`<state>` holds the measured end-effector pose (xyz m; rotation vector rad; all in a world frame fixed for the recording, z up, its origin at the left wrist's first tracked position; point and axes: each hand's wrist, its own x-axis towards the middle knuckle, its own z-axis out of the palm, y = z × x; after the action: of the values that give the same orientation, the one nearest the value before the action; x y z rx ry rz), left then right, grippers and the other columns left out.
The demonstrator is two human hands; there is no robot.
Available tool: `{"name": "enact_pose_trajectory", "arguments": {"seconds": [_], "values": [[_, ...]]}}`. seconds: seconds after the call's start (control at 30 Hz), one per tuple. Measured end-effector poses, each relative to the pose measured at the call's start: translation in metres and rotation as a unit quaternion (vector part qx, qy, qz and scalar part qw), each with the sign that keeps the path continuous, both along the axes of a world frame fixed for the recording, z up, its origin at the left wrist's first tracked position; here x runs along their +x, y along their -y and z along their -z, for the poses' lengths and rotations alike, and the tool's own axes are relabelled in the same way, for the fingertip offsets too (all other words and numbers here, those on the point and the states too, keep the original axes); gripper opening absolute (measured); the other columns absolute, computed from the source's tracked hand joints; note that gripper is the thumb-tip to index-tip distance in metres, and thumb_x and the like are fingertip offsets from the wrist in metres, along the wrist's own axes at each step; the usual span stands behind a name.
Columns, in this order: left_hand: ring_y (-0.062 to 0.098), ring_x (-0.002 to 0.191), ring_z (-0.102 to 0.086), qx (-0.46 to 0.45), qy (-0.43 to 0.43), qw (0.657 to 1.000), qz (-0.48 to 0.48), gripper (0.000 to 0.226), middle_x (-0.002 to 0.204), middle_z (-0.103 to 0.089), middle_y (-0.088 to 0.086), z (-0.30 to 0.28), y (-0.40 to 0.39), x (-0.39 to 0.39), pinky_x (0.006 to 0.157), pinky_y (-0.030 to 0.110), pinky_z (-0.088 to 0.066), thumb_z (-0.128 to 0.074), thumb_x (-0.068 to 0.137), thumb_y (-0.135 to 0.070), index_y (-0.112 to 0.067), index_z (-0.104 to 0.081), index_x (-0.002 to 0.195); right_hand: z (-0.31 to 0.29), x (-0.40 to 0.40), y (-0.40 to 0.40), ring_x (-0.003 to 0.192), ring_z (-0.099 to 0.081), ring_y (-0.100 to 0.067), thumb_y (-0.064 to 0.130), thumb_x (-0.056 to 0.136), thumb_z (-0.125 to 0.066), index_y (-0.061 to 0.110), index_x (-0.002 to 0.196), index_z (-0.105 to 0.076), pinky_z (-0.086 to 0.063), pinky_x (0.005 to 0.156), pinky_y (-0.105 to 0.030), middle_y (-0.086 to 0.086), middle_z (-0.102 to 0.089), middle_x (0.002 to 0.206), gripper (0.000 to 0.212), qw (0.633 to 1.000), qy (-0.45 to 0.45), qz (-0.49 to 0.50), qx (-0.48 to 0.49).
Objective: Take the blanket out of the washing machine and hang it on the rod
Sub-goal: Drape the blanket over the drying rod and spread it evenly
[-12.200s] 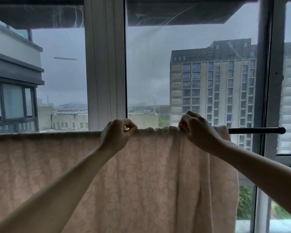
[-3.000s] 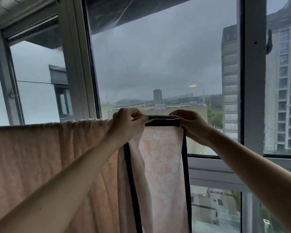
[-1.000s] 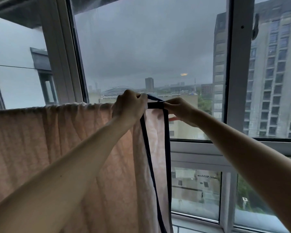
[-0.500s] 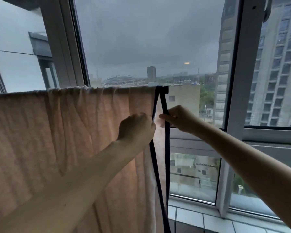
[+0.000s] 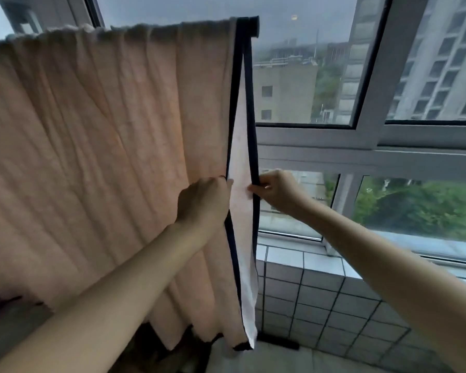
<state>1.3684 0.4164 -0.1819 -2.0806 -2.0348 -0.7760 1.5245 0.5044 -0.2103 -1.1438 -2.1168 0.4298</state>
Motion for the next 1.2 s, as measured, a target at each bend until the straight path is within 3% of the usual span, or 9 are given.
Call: {"name": "enact_pose_trajectory", "arguments": {"seconds": [0.13,0.27,0.37,0.57,0.67,0.73,0.93,1.1,1.2], "values": [[0.022,0.057,-0.054,0.027,0.023,0.999,-0.009,0.044,0.063,-0.053,0.000,0.016,0.006,0.002,0.057,0.032,-0.041,-0.029,0.104,-0.037,-0.016,-0.048,0.070,0.021,-0.001,0.009,0.054,-0.060,0.002,0.019,0.091,-0.064,0.013,0.077,-0.075,-0.043,0.052,-0.013,0.006,-0.068,0.066,0.018,0.999,-0.045,0.011,-0.009],[0.019,0.051,-0.046,0.022,-0.001,0.999,-0.030,0.044,0.062,-0.051,0.001,0.019,0.008,0.001,0.055,0.029,-0.035,-0.029,0.104,-0.036,-0.013,-0.047,0.070,0.033,-0.004,0.013,0.067,-0.069,-0.018,0.017,0.090,-0.065,0.004,0.080,-0.075,-0.056,0.068,-0.036,-0.006,-0.073,0.073,0.019,0.999,-0.040,0.008,-0.014],[0.025,0.057,-0.051,0.007,-0.017,0.999,-0.031,0.043,0.067,-0.056,0.004,0.030,0.013,0.000,0.057,0.032,-0.040,-0.029,0.104,-0.036,-0.013,-0.050,0.074,0.043,-0.008,0.016,0.074,-0.069,-0.020,0.017,0.091,-0.063,0.003,0.087,-0.075,-0.056,0.074,-0.041,-0.009,-0.074,0.081,0.018,0.999,-0.035,0.015,-0.017],[0.020,0.067,-0.057,-0.002,0.082,0.997,0.003,0.031,0.075,-0.058,-0.003,0.055,0.018,-0.004,0.060,0.031,-0.042,-0.039,0.102,-0.037,-0.019,-0.056,0.084,0.030,-0.019,0.034,0.101,-0.056,-0.015,0.022,0.088,-0.065,0.012,0.131,-0.048,-0.045,0.083,-0.025,-0.006,-0.059,0.118,0.047,0.987,-0.117,0.090,0.067],[0.014,0.073,-0.060,0.014,0.087,0.996,0.026,0.028,0.092,-0.067,-0.001,0.064,0.020,-0.014,0.065,0.027,-0.048,-0.047,0.099,-0.036,-0.015,-0.065,0.103,0.012,-0.031,0.053,0.090,-0.053,-0.007,0.026,0.090,-0.063,0.013,0.119,-0.053,-0.042,0.075,-0.012,0.000,-0.055,0.112,0.033,0.975,-0.183,0.065,0.109],[0.009,0.073,-0.057,0.006,0.091,0.995,0.044,0.026,0.098,-0.068,-0.006,0.068,0.022,-0.021,0.064,0.021,-0.041,-0.050,0.097,-0.036,-0.019,-0.066,0.107,0.007,-0.041,0.058,0.091,-0.057,-0.007,0.034,0.092,-0.059,0.015,0.116,-0.056,-0.045,0.076,-0.015,0.002,-0.060,0.108,0.031,0.985,-0.166,0.024,0.051],[0.011,0.064,-0.057,0.107,0.172,0.979,-0.012,0.026,0.071,-0.059,-0.009,0.071,0.022,-0.056,0.059,0.032,-0.049,-0.060,0.087,-0.043,-0.018,-0.059,0.078,0.017,-0.054,0.055,0.090,-0.060,-0.022,0.038,0.096,-0.052,0.014,0.099,-0.049,-0.051,0.078,-0.036,-0.005,-0.064,0.098,0.024,0.988,-0.139,0.020,-0.066],[0.018,0.106,-0.054,0.049,0.296,0.950,-0.089,0.082,0.123,-0.049,0.000,0.059,0.001,-0.069,0.087,0.035,-0.050,-0.075,0.068,-0.056,-0.014,-0.041,0.130,0.020,-0.058,0.052,0.060,-0.046,-0.017,0.024,0.098,-0.048,0.014,0.080,-0.042,-0.035,0.052,-0.019,-0.004,-0.052,0.069,0.022,0.985,-0.159,0.025,-0.066],[0.013,0.102,-0.057,0.014,0.361,0.930,-0.063,0.069,0.116,-0.059,-0.006,0.055,-0.009,-0.063,0.081,0.024,-0.047,-0.075,0.072,-0.052,-0.014,-0.052,0.125,0.021,-0.059,0.051,0.052,-0.033,-0.009,0.020,0.099,-0.046,0.013,0.071,-0.038,-0.030,0.050,-0.019,0.003,-0.040,0.061,0.030,0.987,-0.152,0.027,-0.054]]}}
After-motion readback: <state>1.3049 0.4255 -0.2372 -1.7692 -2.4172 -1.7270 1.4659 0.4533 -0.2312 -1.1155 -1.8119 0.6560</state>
